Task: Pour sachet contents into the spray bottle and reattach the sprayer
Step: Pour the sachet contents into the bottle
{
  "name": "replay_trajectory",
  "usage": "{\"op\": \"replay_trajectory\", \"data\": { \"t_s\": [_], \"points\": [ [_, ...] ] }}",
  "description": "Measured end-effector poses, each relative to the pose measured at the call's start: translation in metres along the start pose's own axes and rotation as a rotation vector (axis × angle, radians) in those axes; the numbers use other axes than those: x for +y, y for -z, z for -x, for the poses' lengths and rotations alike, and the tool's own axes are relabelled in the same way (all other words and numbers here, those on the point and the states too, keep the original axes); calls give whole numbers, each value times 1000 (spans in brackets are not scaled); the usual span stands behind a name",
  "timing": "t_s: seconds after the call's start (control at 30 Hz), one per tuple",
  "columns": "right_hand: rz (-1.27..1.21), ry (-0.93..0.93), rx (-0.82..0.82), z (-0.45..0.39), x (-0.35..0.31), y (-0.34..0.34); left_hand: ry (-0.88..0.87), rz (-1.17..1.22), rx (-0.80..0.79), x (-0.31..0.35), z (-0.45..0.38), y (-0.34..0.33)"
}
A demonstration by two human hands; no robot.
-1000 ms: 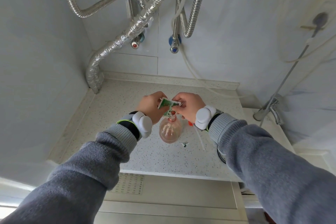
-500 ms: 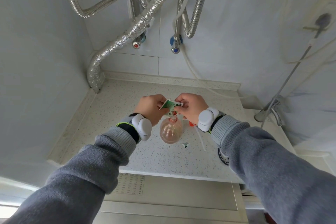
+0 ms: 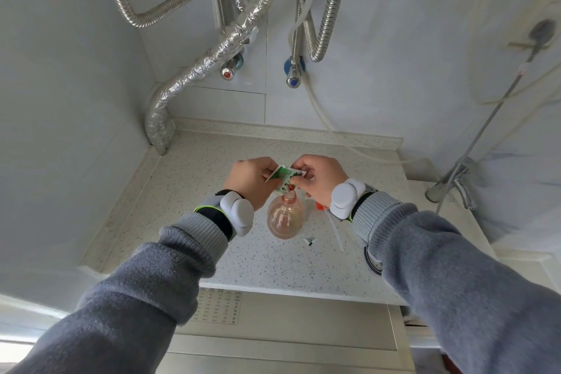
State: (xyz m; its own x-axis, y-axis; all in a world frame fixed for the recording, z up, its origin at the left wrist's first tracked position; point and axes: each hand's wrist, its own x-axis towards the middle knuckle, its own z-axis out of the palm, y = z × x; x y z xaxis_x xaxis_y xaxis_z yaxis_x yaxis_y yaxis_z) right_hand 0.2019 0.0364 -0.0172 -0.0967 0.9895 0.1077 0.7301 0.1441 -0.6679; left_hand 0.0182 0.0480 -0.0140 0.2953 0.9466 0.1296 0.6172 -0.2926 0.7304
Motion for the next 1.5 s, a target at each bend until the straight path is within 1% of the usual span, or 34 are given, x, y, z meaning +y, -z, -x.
{"op": "replay_trajectory", "data": {
  "t_s": [0.43,0.67,1.2,1.5],
  "points": [
    [8,12,20,1,0,0,-20,-20,-1,-1,0,-1],
    [15,17,14,2,-2,1,3,-79,-45,-4,0,-4],
    [53,11,-14,8,-6,5,-39,-131,28,-3,3,-13],
    [71,15,-1,7,-5,1,-22,-105,26,-1,4,-13]
  ]
}}
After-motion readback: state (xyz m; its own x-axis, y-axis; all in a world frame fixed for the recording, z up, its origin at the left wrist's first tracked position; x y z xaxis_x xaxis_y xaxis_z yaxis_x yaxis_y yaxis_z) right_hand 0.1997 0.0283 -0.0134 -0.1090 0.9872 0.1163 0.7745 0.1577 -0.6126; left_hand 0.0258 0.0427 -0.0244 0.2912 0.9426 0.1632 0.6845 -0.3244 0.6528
